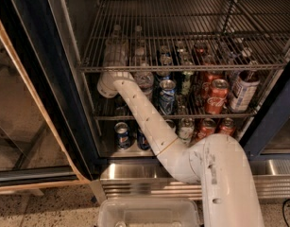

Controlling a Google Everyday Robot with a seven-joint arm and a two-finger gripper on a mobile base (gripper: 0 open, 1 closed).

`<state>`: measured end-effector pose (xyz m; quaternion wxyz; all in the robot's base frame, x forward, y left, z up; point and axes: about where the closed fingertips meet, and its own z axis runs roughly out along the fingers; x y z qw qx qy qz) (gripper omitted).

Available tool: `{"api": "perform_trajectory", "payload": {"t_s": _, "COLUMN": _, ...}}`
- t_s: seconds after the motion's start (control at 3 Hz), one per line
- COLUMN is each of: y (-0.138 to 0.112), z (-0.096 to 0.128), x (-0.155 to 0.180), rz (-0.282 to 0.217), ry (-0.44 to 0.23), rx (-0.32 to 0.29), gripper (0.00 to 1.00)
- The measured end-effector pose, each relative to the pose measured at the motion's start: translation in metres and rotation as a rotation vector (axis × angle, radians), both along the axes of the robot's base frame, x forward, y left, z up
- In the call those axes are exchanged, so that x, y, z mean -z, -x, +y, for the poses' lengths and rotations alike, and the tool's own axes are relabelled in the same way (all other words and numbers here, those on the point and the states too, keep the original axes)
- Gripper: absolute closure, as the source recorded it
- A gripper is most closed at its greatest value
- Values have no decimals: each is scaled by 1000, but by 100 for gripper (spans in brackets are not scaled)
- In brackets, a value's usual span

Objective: Pick water bottle from middle shelf of fridge

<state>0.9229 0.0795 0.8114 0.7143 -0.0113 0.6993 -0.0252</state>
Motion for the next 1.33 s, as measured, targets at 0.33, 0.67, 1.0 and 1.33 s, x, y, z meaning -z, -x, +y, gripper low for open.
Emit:
{"api": "perform_trajectory", "payload": {"t_s": 0.33, "y": 7, "z": 2, "x": 0, "rz": -2, "ry": -9, "rx": -7, "gripper": 100}}
{"api": "perform_trajectory", "payload": {"t_s": 0.67, "y": 17, "z": 8, "x": -3, "rz": -5, "ry": -18, "rx": -20, "gripper": 100}}
{"api": "perform_trajectory", "payload": {"t_s": 1.0, "y": 37, "z": 18, "x": -7, "rz": -1, "ry": -11, "rx": -58, "gripper": 100}}
{"api": "perform_trajectory", "payload": {"t_s": 1.33, "y": 37, "z": 18, "x": -7, "rz": -1, "ry": -11, "rx": -58, "gripper": 100}}
